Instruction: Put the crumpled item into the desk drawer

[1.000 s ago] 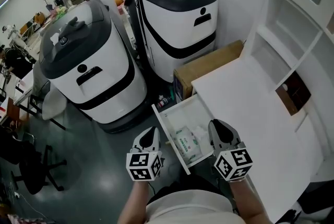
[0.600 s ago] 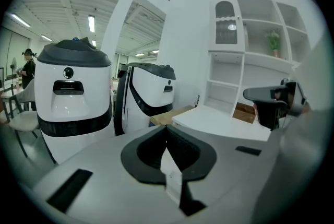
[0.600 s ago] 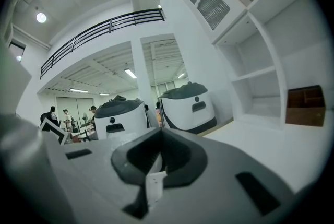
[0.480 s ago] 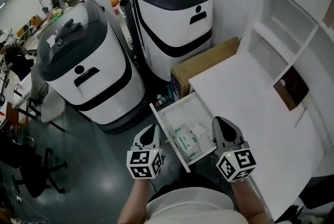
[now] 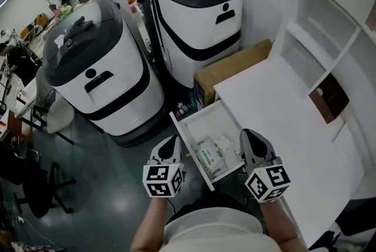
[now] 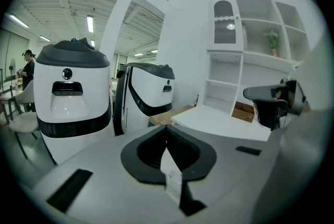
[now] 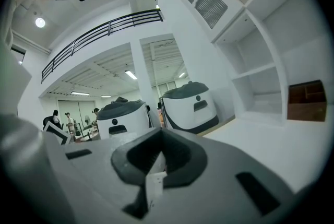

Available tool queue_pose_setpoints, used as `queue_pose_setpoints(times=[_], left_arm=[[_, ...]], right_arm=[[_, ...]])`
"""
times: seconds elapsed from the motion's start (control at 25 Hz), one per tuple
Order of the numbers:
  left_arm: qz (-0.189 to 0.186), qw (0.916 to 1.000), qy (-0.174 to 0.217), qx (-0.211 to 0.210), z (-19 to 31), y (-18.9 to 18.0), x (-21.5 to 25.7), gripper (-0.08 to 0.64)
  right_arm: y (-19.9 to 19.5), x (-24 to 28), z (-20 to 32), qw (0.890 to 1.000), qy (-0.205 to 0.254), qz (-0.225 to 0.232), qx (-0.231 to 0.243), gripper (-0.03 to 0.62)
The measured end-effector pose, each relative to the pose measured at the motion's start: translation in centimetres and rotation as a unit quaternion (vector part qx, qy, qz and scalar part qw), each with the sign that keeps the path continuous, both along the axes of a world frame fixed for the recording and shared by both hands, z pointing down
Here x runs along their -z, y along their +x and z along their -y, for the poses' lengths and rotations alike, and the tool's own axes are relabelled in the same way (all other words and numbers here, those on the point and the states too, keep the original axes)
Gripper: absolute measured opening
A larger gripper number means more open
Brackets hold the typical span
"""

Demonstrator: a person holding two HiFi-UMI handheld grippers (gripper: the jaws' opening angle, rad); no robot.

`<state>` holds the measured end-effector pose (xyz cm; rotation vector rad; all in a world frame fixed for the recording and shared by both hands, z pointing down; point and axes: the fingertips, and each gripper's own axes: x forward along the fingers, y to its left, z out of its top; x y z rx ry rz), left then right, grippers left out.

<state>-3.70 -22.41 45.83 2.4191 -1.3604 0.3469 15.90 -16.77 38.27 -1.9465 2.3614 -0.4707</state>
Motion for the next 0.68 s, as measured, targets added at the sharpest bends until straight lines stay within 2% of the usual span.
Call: queue_pose_setpoints(times=[0.68], left_arm=[[0.006, 0.9999, -0.008, 0.003, -0.5, 0.0, -0.6, -0.006]], right_arm=[[-0.3, -2.6, 0.1, 0.999, -0.031, 0.005, 0.017, 0.003]])
